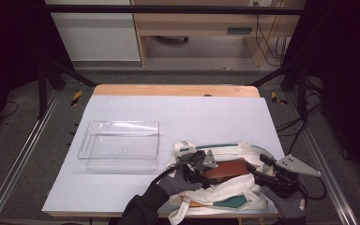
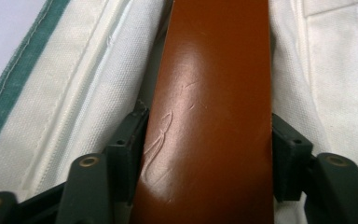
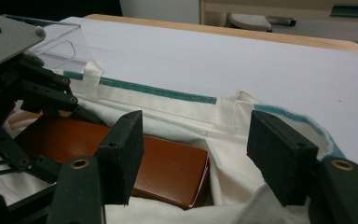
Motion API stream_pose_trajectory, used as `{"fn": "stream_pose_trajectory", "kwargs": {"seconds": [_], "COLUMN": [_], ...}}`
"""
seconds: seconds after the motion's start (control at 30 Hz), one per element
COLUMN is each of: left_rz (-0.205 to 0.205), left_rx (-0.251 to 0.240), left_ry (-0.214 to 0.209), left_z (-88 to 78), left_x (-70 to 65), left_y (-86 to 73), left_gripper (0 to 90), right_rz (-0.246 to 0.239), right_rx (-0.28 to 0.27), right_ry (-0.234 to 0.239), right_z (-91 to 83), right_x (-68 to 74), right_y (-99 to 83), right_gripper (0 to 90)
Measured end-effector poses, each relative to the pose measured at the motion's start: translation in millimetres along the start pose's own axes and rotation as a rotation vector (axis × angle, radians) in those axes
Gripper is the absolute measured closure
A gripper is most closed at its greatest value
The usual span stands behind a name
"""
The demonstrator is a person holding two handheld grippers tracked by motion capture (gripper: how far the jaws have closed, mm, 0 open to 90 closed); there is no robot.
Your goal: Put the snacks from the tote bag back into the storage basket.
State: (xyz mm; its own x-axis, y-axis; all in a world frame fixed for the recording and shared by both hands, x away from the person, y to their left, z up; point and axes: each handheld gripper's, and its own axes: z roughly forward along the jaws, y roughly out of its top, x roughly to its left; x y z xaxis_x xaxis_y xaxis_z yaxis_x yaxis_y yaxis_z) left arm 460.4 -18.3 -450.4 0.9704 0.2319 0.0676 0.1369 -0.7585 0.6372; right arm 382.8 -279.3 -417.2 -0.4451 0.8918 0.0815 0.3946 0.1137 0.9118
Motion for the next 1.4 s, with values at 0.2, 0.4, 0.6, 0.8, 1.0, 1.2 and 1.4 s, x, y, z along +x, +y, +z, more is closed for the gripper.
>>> {"fn": "stream_pose_trajectory", "kwargs": {"seconds": [0.2, 0.4, 0.6, 0.8, 1.0, 1.2, 1.4], "left_rz": [-0.006, -0.005, -0.001, -0.003, -0.002, 0.004, -0.001], "left_rx": [-0.016, -0.042, -0.062, -0.096, -0.132, -0.141, -0.155], "left_ry": [-0.026, -0.024, -0.016, -0.019, 0.011, 0.037, 0.048], "left_z": [-1.5, -11.4, -22.8, -32.5, -53.3, -74.1, -95.3], "left_x": [2.3, 1.7, 0.8, 2.3, 5.0, 8.3, 11.5], "left_y": [-1.1, 0.2, 4.0, 10.6, 18.1, 19.3, 16.8], "left_gripper": [41.9, 42.1, 42.3, 42.4, 42.7, 42.7, 42.7], "right_rz": [0.006, 0.018, 0.029, 0.057, 0.074, 0.076, 0.068], "right_rx": [-0.012, -0.052, -0.094, -0.167, -0.175, -0.162, -0.151], "right_ry": [-0.008, -0.035, -0.073, -0.133, -0.157, -0.158, -0.153], "right_z": [-3.5, -10.7, -19.5, -31.9, -35.0, -32.3, -29.9], "right_x": [-3.2, -6.4, -10.6, -17.2, -23.2, -23.4, -23.1], "right_y": [0.5, 2.9, 5.8, 8.1, 6.2, 4.8, 3.7], "right_gripper": [36.6, 34.3, 30.3, 28.5, 26.9, 25.8, 25.1]}}
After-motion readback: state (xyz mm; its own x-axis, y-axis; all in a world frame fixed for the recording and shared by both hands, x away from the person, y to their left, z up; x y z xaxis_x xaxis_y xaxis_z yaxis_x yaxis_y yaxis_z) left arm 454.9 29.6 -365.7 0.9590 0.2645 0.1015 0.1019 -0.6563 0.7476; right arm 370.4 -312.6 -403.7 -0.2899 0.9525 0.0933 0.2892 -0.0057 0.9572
